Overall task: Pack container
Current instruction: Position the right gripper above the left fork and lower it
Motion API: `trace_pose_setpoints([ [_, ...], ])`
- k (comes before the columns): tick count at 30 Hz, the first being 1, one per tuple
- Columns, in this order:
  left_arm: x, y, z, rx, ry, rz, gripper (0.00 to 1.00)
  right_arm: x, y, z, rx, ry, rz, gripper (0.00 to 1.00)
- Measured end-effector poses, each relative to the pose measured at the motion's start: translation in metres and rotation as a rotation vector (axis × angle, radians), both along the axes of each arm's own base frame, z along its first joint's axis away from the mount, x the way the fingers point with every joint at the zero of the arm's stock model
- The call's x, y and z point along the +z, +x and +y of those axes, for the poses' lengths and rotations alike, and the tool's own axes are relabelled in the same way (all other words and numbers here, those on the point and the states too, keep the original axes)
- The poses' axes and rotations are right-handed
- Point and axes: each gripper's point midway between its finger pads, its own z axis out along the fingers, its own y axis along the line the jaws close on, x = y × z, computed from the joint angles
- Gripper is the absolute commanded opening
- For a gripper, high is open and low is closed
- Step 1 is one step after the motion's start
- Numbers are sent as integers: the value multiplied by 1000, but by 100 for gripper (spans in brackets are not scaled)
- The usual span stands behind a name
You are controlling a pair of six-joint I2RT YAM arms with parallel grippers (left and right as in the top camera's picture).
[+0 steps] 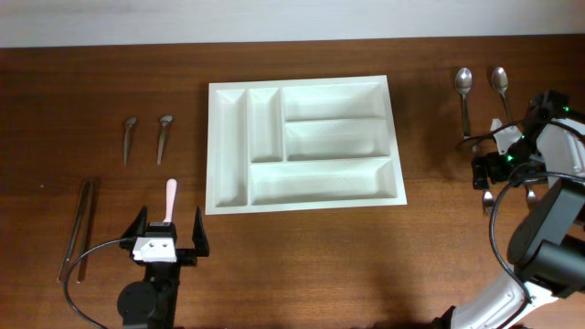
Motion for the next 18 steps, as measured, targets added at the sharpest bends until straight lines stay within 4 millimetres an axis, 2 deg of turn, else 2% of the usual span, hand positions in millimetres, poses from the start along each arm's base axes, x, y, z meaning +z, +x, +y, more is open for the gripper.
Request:
trace_pose_setpoints([
  [10,0,0,0,0,0,0,99,-40,-2,2,6,42,74,98],
  [18,0,0,0,0,0,0,99,-51,2,2,5,50,71,99],
])
